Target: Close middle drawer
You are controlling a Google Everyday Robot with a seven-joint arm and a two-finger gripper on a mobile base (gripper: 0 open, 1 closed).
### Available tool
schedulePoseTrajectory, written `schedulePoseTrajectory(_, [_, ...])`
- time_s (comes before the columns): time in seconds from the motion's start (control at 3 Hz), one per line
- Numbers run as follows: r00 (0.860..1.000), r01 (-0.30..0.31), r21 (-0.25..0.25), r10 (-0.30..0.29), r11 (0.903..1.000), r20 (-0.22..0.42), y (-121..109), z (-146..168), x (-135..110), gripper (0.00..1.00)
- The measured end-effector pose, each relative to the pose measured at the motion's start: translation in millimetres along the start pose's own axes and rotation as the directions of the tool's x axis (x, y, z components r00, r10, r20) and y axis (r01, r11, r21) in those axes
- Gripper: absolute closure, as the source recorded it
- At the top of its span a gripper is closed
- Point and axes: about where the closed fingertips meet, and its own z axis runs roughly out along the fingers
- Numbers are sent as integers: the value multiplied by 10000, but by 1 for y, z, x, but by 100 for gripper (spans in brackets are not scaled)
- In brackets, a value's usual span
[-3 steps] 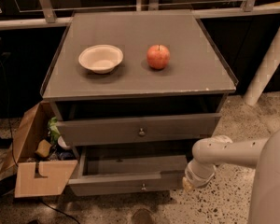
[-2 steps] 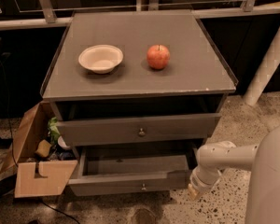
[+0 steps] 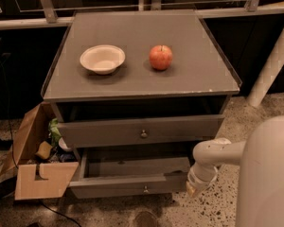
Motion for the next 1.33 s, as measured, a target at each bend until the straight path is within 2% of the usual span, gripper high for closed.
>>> schedulePoseTrajectory(0.67, [9986,-464,391,454,9982,283,-2,-7,-53,100])
schedulePoseTrajectory(1.33, [9961,-726,573,695,9957,542,-2,-12,-84,100])
